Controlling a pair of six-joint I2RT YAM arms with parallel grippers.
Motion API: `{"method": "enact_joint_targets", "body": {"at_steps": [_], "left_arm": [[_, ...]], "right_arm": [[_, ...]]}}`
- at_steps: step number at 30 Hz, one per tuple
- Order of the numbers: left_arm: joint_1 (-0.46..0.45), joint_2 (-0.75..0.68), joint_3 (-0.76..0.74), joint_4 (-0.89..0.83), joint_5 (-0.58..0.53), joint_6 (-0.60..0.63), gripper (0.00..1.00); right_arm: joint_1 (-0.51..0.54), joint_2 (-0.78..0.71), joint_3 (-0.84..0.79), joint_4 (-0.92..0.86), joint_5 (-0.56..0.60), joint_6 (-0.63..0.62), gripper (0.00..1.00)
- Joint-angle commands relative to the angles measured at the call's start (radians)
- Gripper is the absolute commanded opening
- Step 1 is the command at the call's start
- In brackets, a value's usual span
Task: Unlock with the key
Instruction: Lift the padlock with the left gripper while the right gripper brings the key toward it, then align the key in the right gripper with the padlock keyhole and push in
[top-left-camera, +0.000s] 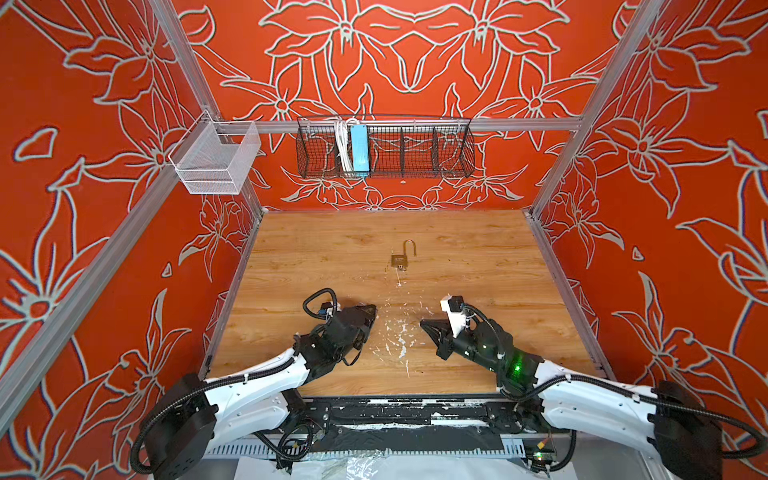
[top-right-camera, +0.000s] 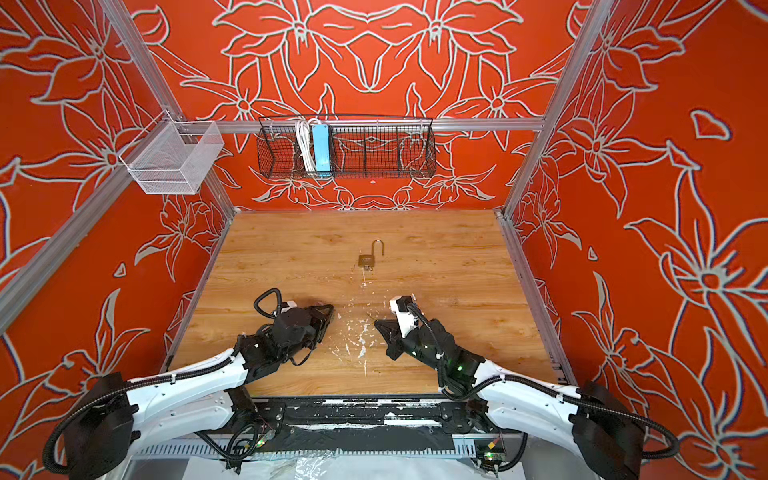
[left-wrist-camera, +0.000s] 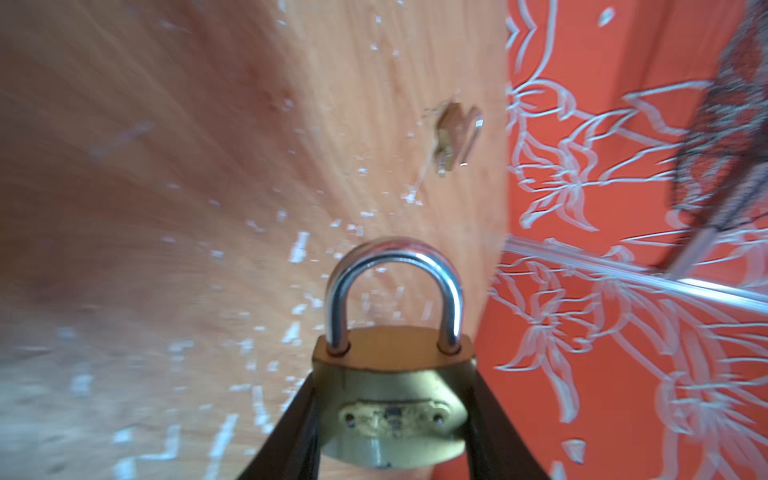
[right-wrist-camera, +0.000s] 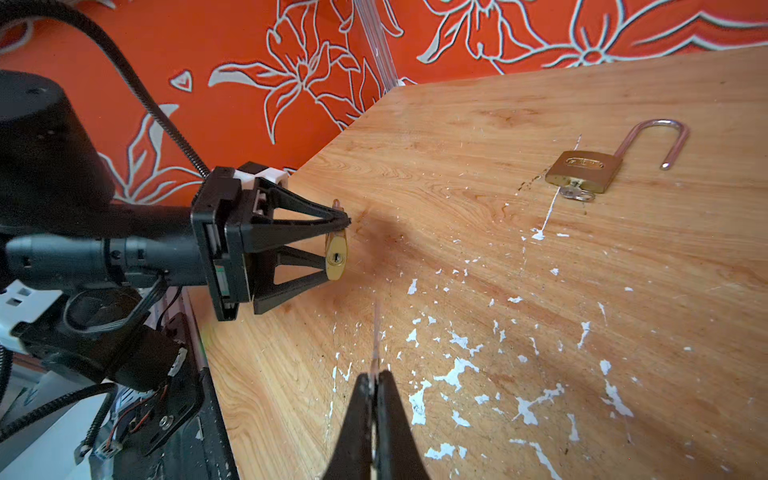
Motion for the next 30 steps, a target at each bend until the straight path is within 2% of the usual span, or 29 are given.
{"method": "enact_joint_targets", "body": {"at_steps": [1,5,10,17,30], "left_arm": [[-0.017,-0.014,-0.035,0.243,-0.057,-0.094,0.00],[-0.017,-0.011,-0.026,0.235,-0.017,-0.096,0.00],[-0.017,0.003,-0.027,0.307,0.047,-0.081,0.00],[-0.017,-0.009,-0.031,0.315,0.106,-0.052,0.00],[-0.019,-0.105,-0.060,0.278,0.091,-0.024,0.00]], "right_arm": [[0.039,0.020,0.039,0.033,0.069,0.013,0.00],[0.067,0.077,0.046,0.102,0.045,0.010,0.00],[0.079,0.138,0.074,0.113,0.022,0.006,0.00],[0.081,0.198,0.136,0.096,0.004,0.003,0.00],[0.080,0.309,0.193,0.133,-0.021,0.025,0.00]]}}
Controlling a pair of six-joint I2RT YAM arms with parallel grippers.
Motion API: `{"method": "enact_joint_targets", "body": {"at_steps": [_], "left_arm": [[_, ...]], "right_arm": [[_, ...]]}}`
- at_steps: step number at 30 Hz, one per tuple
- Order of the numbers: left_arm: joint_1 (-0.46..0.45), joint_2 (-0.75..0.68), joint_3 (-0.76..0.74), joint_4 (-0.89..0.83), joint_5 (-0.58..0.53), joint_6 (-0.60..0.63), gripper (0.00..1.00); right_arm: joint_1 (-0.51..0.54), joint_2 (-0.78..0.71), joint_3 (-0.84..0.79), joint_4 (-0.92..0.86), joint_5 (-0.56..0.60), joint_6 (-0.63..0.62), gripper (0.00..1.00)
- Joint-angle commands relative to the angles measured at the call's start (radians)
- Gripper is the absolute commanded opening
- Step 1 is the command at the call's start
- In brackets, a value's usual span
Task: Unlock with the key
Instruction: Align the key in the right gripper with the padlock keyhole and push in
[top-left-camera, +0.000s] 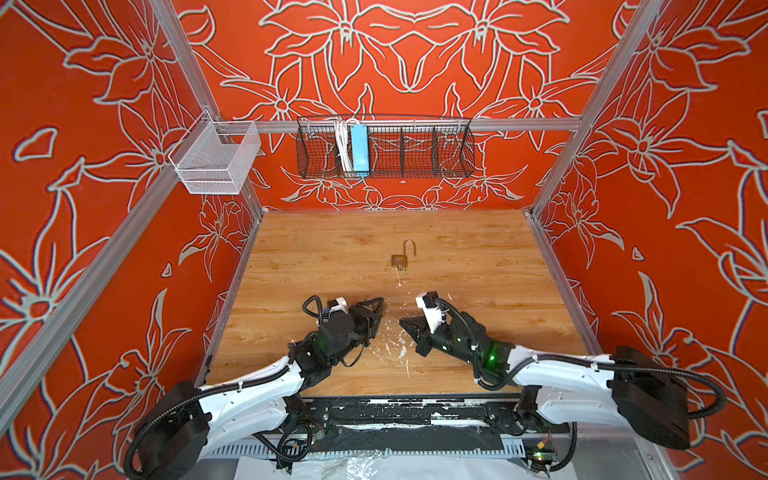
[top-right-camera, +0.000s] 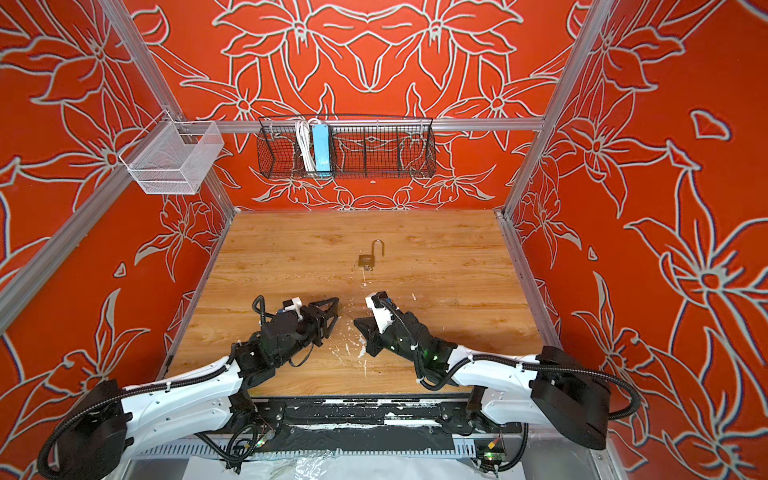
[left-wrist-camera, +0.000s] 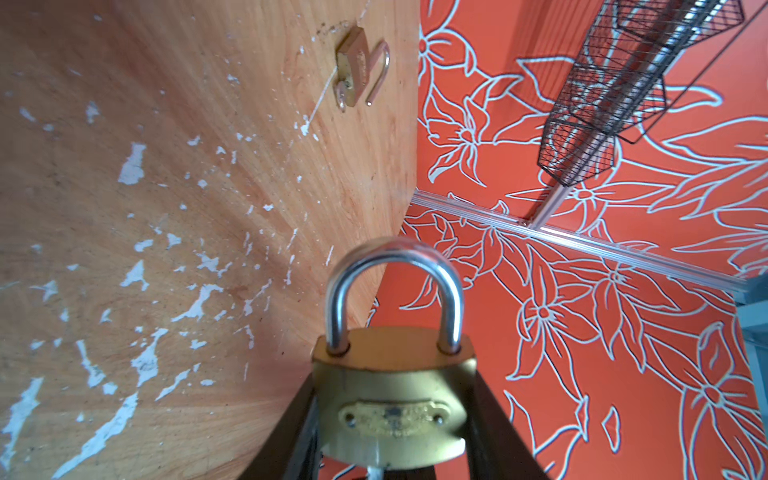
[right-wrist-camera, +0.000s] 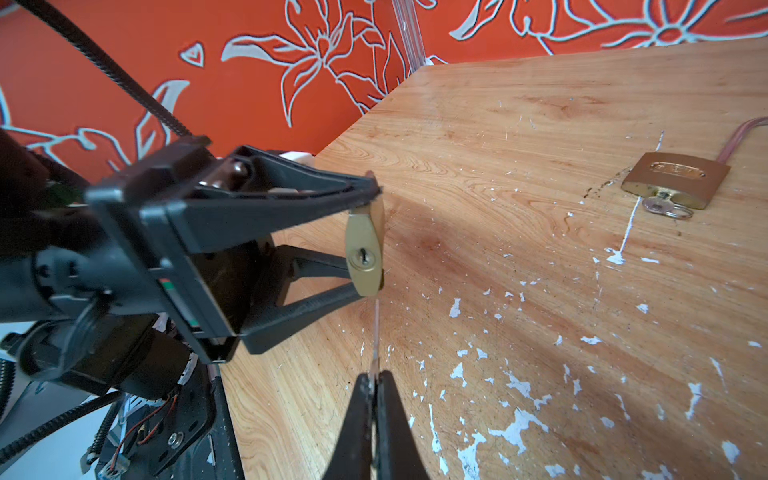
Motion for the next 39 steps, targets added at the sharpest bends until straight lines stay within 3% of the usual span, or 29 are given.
{"method": "enact_joint_targets", "body": {"at_steps": [1,22,28,39], "left_arm": [[-0.008,-0.033,0.001,0.033,-0.011,0.017,0.00],[-0.008,-0.034,-0.011,0.023,-0.028,0.024,0.00],[-0.008,-0.038,0.016,-0.002,-0.034,0.098,0.00],[-0.008,-0.032,0.006,0.011,-0.048,0.103,0.00]], "right_arm": [[0.007,0.016,0.043,0.032,-0.013,0.018,0.00],[0.011,0.050,0.105,-0.023,0.017,0.024,0.00],[0.015,0.048,0.112,-0.054,0.036,0.063,0.00],[0.098,0.017,0.115,-0.094,0.175,0.105,0.00]]}}
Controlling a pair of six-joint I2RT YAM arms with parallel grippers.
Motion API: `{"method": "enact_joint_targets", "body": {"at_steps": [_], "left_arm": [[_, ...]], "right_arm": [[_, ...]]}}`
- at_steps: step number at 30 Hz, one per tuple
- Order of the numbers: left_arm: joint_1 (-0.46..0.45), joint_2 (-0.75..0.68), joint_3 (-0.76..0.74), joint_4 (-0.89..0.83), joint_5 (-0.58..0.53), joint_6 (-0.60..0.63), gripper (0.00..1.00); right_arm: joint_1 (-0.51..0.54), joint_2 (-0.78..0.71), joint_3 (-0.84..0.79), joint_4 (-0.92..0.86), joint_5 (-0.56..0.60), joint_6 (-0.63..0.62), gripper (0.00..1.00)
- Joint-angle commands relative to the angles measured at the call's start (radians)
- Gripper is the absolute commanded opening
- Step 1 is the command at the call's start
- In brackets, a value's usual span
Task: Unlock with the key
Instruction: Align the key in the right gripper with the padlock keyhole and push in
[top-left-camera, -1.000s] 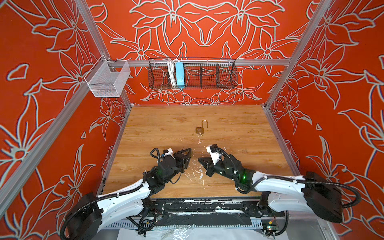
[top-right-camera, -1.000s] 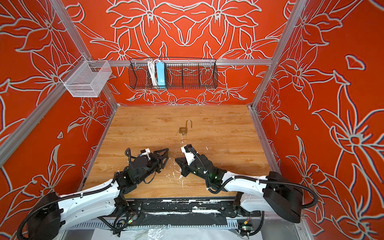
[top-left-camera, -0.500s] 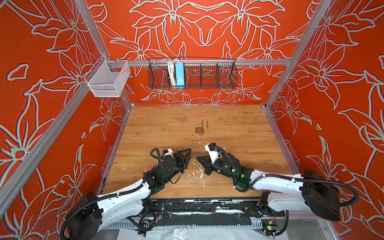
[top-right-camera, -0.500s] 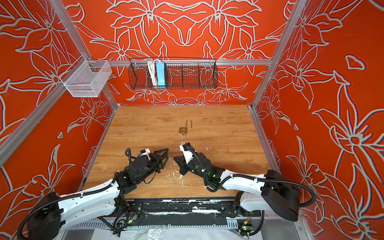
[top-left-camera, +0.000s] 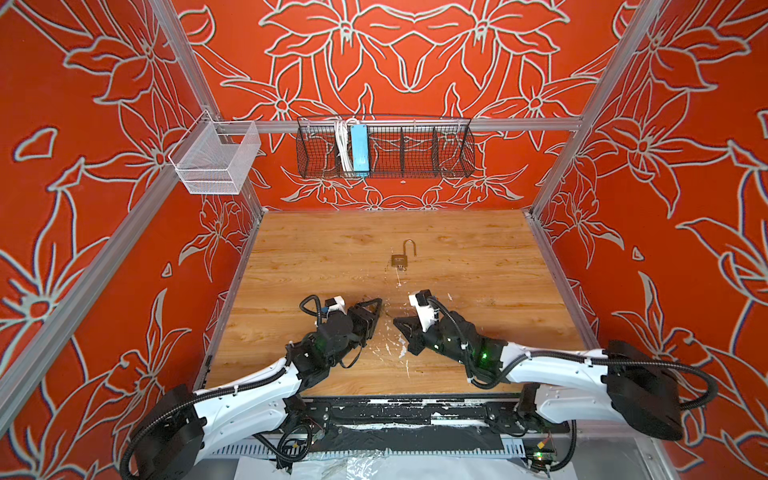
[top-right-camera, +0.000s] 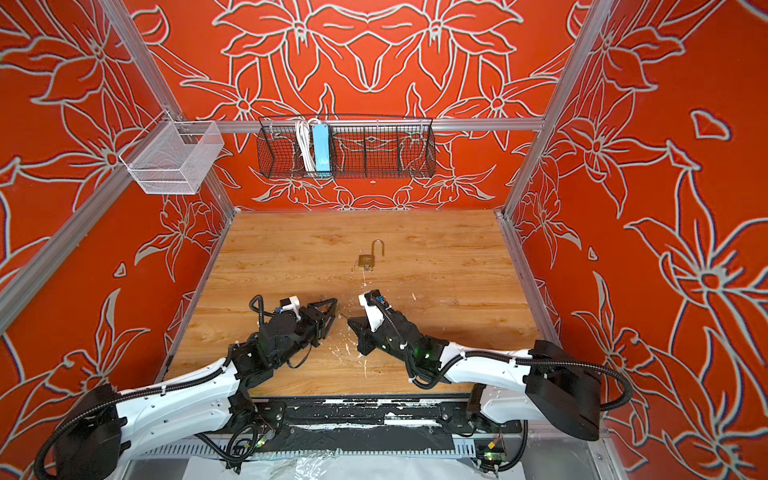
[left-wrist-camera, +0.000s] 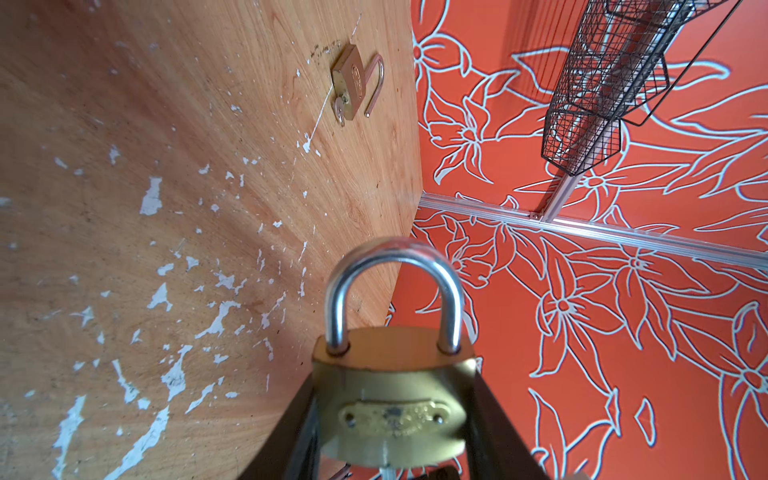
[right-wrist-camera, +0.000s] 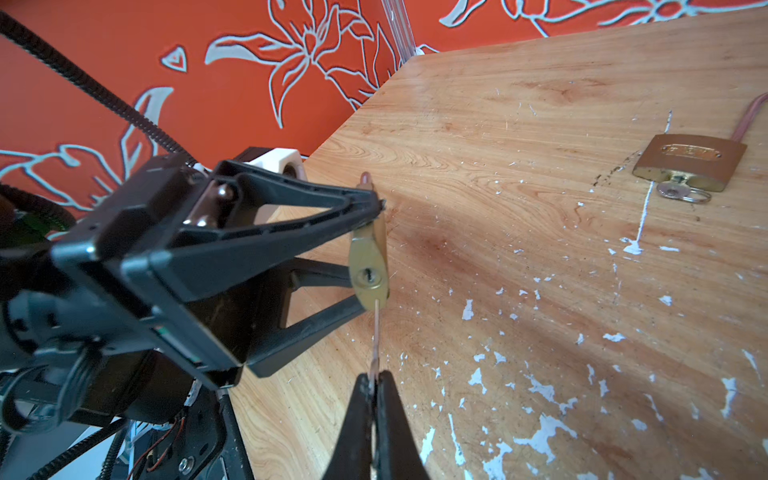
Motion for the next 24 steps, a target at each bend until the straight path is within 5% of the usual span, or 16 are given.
{"method": "enact_joint_targets", "body": {"at_steps": [1,11,24], "left_arm": [[-0.009,-0.012,0.007,0.056,-0.028,0.011,0.00],[-0.008,-0.022,0.004,0.050,-0.028,0.008,0.00],[-0.008,-0.039,-0.003,0.039,-0.034,0.003,0.00]], "right_arm": [[0.031,-0.020,0.038,-0.019,0.083,0.036,0.00],[0.066,0.011,0.133,-0.175,0.202,0.051,0.00],[0.069,0.041,0.143,-0.170,0.176,0.067,0.00]]}}
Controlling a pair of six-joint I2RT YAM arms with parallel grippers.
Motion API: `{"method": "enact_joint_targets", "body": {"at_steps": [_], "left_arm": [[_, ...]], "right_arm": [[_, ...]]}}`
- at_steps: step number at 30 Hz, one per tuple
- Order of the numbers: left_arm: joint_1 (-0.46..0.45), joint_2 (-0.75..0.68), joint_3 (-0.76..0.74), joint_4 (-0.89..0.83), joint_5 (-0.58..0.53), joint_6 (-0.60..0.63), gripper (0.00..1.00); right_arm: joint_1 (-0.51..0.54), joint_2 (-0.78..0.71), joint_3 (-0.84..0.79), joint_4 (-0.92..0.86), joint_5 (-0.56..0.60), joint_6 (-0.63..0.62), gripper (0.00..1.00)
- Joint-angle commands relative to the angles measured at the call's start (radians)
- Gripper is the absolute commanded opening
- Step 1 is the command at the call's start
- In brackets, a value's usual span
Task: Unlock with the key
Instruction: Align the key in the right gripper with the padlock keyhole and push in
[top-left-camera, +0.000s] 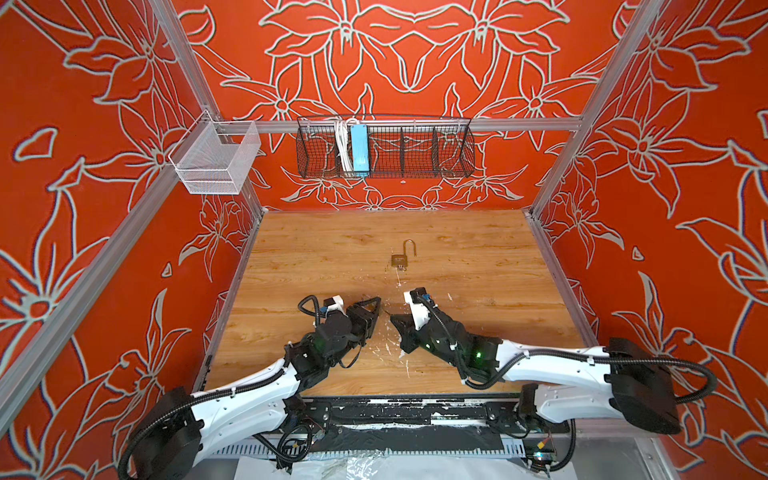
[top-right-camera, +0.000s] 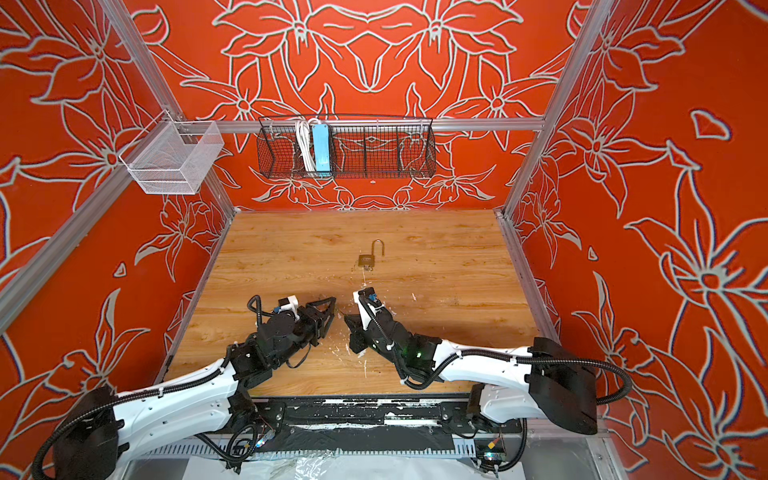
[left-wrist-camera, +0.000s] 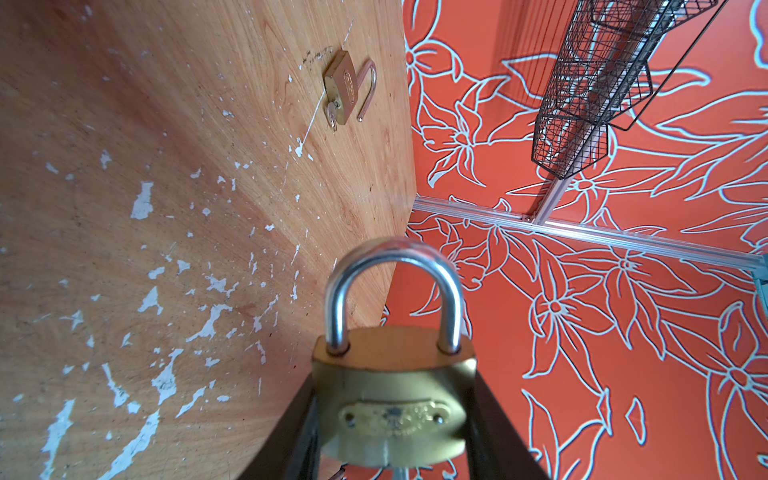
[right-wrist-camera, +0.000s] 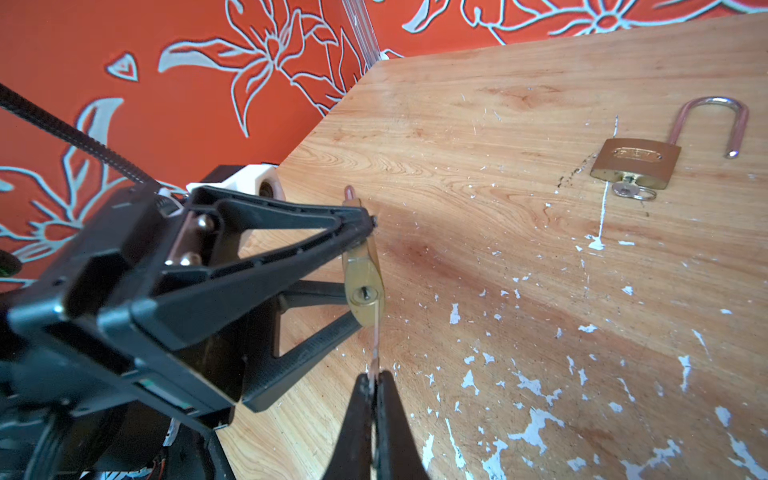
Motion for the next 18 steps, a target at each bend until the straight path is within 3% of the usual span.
{"method": "enact_joint_targets", "body": {"at_steps": [1,18], "left_arm": [[-0.008,-0.019,-0.004,0.043,-0.024,0.004,0.00],[-0.008,-0.025,-0.018,0.047,-0.027,-0.005,0.00]], "right_arm": [[0.009,0.008,0.027,-0.015,0.011,0.016,0.00],[0.009,0.021,0.050,-0.013,-0.006,0.006,0.00]]}}
